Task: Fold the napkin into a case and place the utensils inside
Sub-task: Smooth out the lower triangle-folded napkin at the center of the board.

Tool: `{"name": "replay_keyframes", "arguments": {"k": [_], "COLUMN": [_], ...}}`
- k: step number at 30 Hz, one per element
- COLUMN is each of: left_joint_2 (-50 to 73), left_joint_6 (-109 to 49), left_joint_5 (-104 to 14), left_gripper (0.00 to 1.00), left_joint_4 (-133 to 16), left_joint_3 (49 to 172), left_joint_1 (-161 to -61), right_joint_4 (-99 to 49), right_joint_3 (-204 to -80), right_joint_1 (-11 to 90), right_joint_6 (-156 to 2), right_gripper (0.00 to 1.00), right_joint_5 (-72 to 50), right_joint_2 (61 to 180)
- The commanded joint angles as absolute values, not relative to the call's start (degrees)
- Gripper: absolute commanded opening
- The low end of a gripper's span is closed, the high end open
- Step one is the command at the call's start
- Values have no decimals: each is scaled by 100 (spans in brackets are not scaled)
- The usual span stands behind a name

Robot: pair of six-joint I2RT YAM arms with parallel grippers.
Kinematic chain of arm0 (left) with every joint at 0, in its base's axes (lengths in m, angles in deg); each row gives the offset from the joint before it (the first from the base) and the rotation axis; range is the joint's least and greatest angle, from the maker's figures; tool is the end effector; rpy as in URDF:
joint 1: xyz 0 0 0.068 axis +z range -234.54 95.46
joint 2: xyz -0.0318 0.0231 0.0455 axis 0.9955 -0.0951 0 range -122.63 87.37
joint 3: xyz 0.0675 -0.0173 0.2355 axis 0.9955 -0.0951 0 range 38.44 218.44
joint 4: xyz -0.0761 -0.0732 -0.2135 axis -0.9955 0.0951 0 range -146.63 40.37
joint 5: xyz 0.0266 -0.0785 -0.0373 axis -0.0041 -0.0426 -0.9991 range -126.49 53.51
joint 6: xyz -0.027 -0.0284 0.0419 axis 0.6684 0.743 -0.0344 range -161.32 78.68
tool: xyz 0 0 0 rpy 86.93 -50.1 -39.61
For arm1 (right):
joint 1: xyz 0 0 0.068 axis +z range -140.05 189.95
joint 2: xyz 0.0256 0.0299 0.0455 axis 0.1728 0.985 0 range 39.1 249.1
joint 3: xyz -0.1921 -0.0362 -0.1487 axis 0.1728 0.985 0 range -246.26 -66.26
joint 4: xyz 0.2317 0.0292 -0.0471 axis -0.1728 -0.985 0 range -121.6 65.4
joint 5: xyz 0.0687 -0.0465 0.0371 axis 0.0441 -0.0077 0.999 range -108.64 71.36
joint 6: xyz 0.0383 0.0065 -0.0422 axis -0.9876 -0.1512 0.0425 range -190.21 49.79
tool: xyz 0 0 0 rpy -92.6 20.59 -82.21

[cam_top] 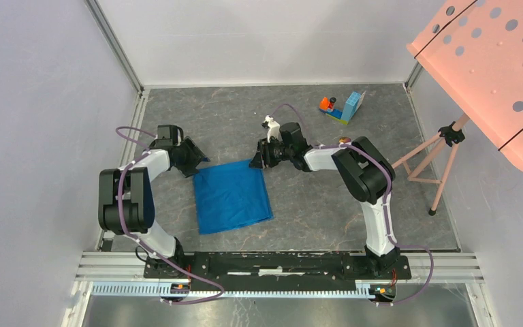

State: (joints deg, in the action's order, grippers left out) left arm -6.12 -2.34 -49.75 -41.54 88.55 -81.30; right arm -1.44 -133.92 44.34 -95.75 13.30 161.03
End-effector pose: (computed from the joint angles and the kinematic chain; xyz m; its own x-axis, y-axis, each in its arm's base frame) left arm 0.2948 0.0073 0.1445 -0.7023 -0.6530 -0.2834 -0.4851 0.7304 -0.4809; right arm 0.3301 0.2519 0.1139 -0.7526 -0.0718 -0.6546 -0.5858 0.5270 0.6157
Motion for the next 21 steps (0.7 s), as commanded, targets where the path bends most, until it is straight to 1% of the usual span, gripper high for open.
{"name": "replay_keyframes", "arguments": {"k": [1, 5, 7, 8, 11, 14, 18, 21], "left_joint_2": [-72, 275, 155, 82, 4, 81, 353, 1037], "left_joint_6": [-396, -368, -426, -439, -479, -492, -617, -624], "left_joint_5": [-5065, -5051, -4959, -4888, -4403, -4202, -3888, -3392], "left_gripper": [68, 74, 76, 80, 89, 92, 94, 95], "left_joint_4": [-3745, -3683, -3599, -3605, -3699, -3776, -3464, -3018], "left_joint_3": [9184, 9089, 9033, 8974, 8672, 8467, 8537, 8659], "left_joint_1": [-8162, -8160, -8152, -8155, -8200, -8300, -8624, -9167], "right_joint_4": [-1081, -1236, -683, -333, 373, 690, 199, -237], "right_joint_3": [-13663, -13500, -13025, -12744, -11885, -11293, -10984, -10969], "right_joint_1": [4432, 4778, 4917, 4952, 5020, 5027, 4999, 5039], "right_joint_6": [-9000, -9082, -9534, -9857, -10200, -10267, -9743, -9423], "right_gripper": [51, 59, 59, 59, 58, 56, 55, 55], "right_joint_5": [910, 1134, 1583, 1797, 1831, 1822, 1400, 1143], "right_joint_2": [15473, 14893, 14798, 14770, 14635, 14563, 14379, 13974]}}
